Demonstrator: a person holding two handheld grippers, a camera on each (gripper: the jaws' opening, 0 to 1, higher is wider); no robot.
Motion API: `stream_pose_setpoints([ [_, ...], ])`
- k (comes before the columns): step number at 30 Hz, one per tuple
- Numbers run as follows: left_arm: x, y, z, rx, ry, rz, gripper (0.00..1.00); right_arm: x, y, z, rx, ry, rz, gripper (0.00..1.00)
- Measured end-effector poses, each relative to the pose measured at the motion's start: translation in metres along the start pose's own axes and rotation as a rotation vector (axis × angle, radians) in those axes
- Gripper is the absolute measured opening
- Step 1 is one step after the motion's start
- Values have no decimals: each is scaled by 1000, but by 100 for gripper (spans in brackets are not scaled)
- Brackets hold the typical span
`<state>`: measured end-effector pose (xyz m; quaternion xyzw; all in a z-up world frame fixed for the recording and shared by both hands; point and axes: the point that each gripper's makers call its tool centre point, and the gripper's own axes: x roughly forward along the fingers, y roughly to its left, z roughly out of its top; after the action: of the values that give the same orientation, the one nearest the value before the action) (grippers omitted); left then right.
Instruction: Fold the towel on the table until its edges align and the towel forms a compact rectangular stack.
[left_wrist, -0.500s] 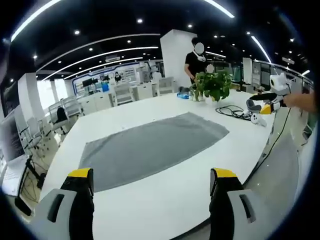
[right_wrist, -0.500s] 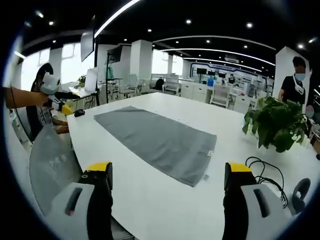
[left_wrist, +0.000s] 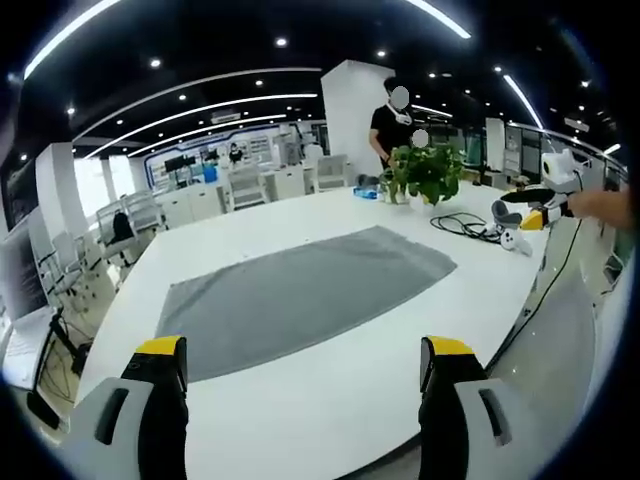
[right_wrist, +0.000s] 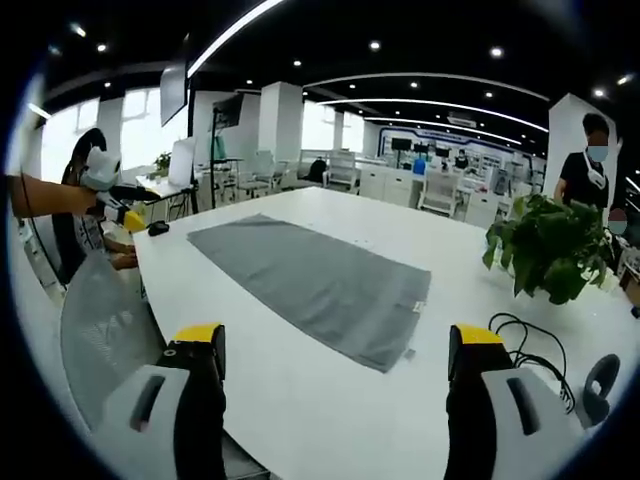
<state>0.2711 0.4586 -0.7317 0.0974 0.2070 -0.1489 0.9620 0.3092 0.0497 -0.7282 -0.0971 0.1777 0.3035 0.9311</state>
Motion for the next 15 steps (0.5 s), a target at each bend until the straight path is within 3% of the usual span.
stream_pose_setpoints([
  [15, 0, -4, 0, -6, -7, -9, 99, -5, 1, -1, -3, 5, -3, 93],
])
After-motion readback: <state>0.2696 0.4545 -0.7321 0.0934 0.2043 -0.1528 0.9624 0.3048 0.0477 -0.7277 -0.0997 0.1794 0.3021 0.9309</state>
